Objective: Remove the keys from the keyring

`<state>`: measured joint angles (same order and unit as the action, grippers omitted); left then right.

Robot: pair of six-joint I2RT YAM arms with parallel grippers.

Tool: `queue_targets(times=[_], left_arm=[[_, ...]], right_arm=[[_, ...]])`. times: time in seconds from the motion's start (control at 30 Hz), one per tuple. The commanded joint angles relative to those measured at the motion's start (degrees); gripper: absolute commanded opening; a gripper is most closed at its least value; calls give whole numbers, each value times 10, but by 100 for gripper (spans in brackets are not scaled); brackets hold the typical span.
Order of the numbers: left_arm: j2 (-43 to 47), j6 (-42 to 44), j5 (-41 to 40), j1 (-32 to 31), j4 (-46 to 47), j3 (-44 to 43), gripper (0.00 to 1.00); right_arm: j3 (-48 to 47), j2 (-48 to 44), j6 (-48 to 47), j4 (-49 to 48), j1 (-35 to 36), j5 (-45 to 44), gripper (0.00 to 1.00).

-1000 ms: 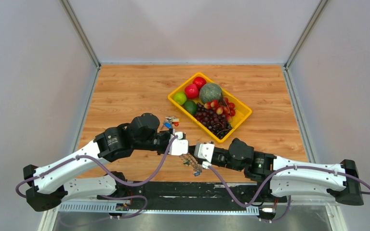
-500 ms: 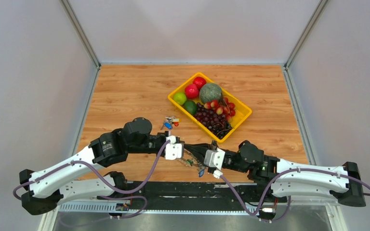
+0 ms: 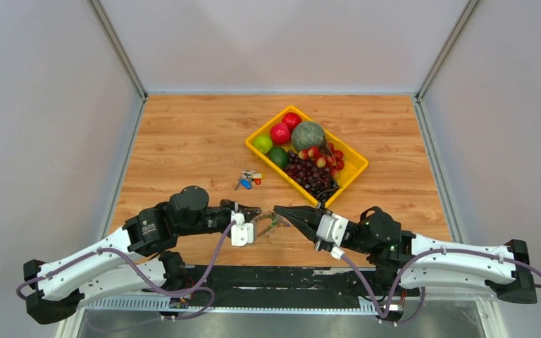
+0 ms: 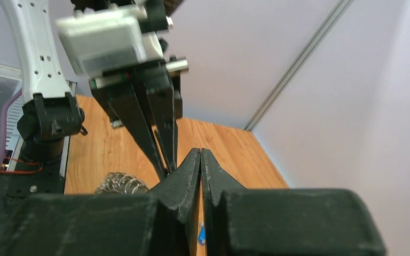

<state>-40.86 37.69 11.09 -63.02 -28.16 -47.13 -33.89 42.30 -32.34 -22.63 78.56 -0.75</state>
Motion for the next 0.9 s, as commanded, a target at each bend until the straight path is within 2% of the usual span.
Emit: queue_targets(times=[0.0,0.2,0.33,0.87], left_arm=[[29,43,25,-2,73,17,0],[45,75,53,-2,88,43,0],[52,99,73,-2,92,56,0],[86,158,97,-2,110,90,0]], right_arm=[[42,-26,71,-5,0,-49,9],[105,-66,159,-19,-8,-33,18],[125,-69,190,-38,-9,-2,19],[124,31,217,-118,-15,54,23]])
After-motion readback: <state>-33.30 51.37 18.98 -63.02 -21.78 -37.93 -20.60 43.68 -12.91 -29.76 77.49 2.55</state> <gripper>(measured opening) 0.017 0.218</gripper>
